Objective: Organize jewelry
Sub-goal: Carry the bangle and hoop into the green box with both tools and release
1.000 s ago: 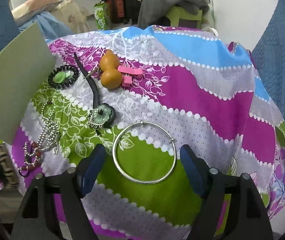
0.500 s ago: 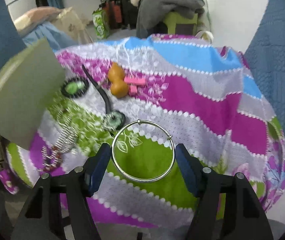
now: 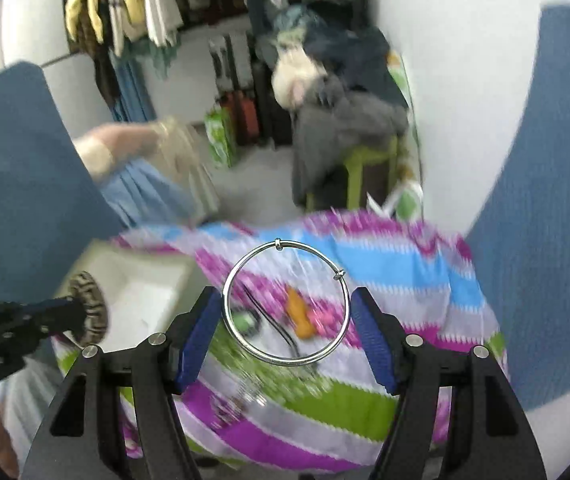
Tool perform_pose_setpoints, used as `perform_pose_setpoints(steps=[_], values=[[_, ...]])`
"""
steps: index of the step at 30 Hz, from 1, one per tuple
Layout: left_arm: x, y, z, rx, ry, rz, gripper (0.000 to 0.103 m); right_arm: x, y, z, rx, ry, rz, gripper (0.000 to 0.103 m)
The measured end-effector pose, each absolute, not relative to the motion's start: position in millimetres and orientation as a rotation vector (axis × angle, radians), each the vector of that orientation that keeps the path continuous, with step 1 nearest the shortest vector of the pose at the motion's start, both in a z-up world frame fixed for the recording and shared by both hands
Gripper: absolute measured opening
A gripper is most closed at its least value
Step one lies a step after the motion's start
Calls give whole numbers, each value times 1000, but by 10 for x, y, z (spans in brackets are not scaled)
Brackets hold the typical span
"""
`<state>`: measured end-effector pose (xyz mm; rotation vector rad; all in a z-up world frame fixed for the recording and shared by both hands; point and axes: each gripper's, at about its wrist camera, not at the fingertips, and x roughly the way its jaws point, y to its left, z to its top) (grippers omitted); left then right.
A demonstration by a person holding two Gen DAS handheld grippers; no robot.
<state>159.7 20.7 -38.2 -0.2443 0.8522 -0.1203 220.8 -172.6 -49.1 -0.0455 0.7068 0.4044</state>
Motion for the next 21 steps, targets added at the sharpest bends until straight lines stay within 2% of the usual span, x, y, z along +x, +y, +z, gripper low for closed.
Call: perform_pose_setpoints(steps=[4,10,21], values=[[1639,489,-221,-234,822,-88,7,2157,-1419,-273,-28,664,442,65],[1634,884,-230,-215,816,-37,7,2131,-948,-280,-25,657,493,66],[1637,1535,-890,-246,927,22,7,2069,-185,-991,-102,824,556,66]])
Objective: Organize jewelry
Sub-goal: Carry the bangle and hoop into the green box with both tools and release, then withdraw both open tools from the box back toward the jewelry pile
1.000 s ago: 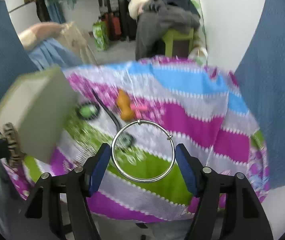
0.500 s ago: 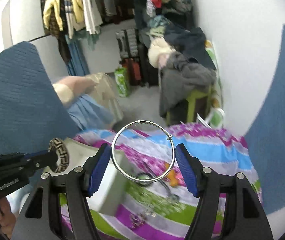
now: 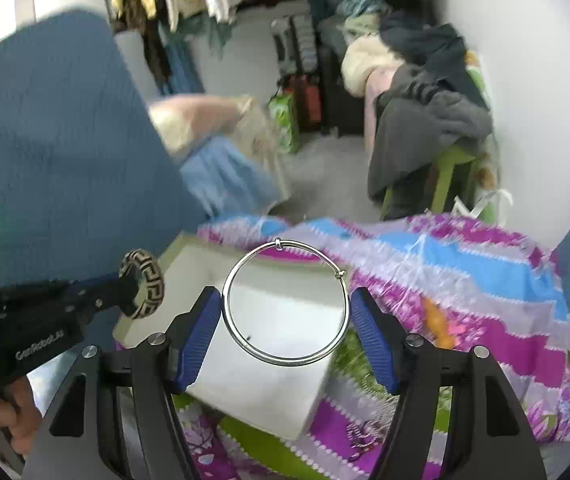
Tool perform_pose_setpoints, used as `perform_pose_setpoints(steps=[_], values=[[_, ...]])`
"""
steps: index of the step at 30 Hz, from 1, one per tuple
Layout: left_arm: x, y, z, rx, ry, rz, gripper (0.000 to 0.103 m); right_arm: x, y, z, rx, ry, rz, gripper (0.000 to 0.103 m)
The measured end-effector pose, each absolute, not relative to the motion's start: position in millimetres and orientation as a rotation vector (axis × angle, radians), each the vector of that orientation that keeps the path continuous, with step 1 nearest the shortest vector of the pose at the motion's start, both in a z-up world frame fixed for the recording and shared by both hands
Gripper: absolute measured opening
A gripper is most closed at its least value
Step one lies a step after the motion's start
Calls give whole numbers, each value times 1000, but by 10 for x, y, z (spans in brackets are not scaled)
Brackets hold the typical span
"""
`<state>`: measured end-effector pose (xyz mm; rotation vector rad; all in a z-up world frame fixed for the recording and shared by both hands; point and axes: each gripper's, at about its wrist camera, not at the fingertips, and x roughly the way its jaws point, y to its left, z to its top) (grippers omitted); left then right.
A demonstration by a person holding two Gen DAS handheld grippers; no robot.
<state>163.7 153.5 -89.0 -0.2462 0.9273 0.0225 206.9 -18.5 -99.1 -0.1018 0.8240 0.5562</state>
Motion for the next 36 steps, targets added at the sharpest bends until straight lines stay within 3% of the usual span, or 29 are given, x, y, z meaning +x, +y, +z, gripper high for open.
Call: perform_pose_setpoints(steps=[16,17,20,25,27,29,36], values=[[1627,1764,-1395,-308,1014,12,8,2112,134,-1572,-132,984,570,70],[1626,1766,-1383,-314,1013,12,13,2116,121,-1547,-132,980,567,74],[1610,1746,-1295,-308,993,35,61,2121,40,-1392,-115,947,574,79],[1534,1656,-1020,-293,925,47,64,2088,-153,-1001,-89,863,594,79],[1507,1610,-897,-288,902,54,76,2051,-232,-838,-84,828,603,79],[1461,1562,-752,-299,864,59,80,1999,-316,-661,-83,787,616,79],[1316,1275,-276,-284,763,56,80,1817,-704,-175,-61,670,619,79]])
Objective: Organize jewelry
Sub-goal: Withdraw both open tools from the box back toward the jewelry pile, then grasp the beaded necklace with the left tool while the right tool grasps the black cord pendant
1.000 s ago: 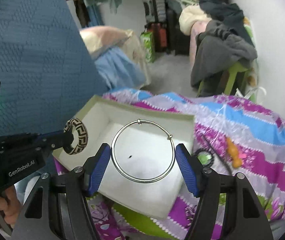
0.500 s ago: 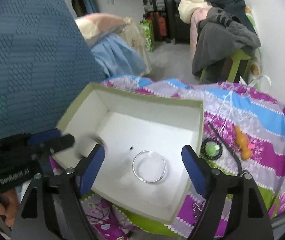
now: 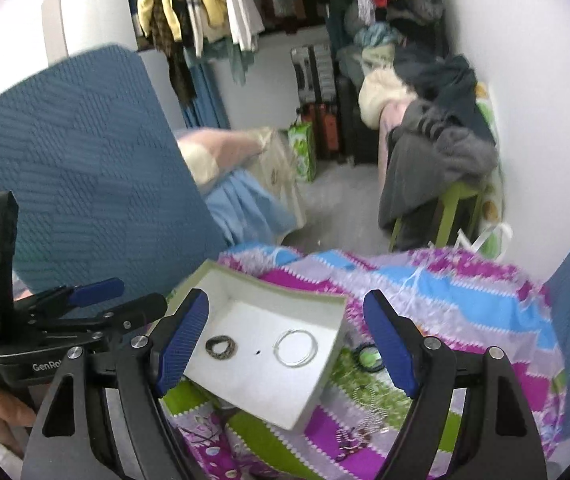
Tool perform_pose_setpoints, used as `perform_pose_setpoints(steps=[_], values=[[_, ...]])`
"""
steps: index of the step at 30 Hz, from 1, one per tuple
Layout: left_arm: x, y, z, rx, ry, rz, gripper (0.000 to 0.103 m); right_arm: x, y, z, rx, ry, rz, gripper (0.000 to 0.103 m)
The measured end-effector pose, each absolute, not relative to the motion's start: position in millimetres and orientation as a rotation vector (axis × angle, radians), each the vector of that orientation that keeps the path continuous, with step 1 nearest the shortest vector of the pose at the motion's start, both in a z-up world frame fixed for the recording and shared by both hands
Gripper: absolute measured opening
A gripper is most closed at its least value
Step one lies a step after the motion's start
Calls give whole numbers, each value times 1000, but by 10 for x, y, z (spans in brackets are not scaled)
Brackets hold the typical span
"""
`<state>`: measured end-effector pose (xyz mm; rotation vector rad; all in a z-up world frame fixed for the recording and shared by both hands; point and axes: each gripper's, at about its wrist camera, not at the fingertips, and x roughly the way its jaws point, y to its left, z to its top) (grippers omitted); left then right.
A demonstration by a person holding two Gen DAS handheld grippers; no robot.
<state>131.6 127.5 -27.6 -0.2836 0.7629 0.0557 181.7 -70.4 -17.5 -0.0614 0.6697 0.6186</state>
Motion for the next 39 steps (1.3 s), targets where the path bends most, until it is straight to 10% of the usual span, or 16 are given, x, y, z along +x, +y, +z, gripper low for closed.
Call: perform_pose_setpoints(steps=[18,39], values=[[1269,241,-428,-295,793,-106,80,1659,-1812,-153,13,581,515,78],[1449,-493,-1943,-279,1140,-169,54,1948,-2394,-1792,53,871,491,51]])
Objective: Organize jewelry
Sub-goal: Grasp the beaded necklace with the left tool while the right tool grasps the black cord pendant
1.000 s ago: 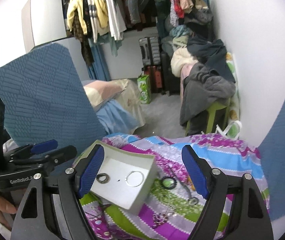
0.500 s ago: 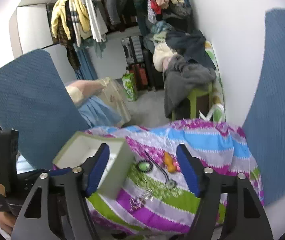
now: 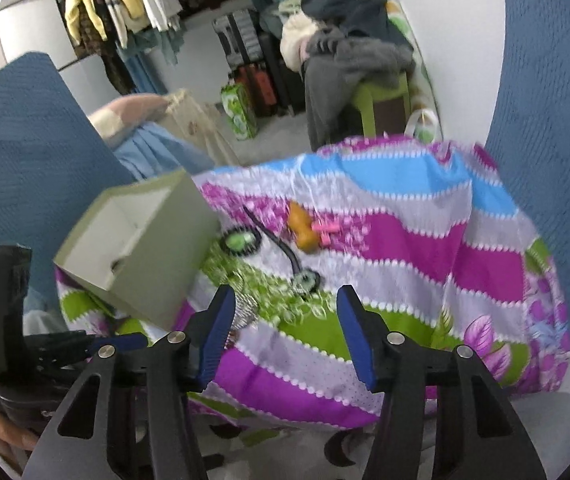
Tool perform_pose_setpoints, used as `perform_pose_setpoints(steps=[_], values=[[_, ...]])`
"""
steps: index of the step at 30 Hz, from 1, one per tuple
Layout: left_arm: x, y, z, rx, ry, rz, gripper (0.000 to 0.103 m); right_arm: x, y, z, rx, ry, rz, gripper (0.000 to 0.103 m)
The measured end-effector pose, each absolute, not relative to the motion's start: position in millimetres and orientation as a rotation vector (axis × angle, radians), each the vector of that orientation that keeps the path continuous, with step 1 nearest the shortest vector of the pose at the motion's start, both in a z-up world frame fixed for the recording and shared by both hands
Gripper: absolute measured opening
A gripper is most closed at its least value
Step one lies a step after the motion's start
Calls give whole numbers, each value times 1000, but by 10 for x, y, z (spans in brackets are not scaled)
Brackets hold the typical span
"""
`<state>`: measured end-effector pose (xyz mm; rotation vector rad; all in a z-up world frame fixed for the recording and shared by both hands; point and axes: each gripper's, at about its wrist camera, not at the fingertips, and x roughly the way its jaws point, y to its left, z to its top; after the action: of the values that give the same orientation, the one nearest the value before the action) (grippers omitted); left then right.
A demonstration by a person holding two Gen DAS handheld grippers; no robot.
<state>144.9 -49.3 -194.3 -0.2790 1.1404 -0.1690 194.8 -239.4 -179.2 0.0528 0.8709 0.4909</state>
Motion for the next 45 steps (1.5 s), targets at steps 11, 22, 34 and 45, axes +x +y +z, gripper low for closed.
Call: perform_pose_setpoints(steps=[11,22,34,45], values=[[1665,-618,-2394,-192,1234,-143,31,2420,-2196,-2245,-16,979,548,48],[1593,-611,-2203,-183,1169,-183,5,2769,-1991,-2511,-144,1015,591,48],[1575,-349,-1600,-300,1049,-145,5,2764,-1775,-2664,-295,1019,594,31],[1512,-273,-1751,-348,1096,-136,5,2371,-2015,-2574,-277,1072,548,29]])
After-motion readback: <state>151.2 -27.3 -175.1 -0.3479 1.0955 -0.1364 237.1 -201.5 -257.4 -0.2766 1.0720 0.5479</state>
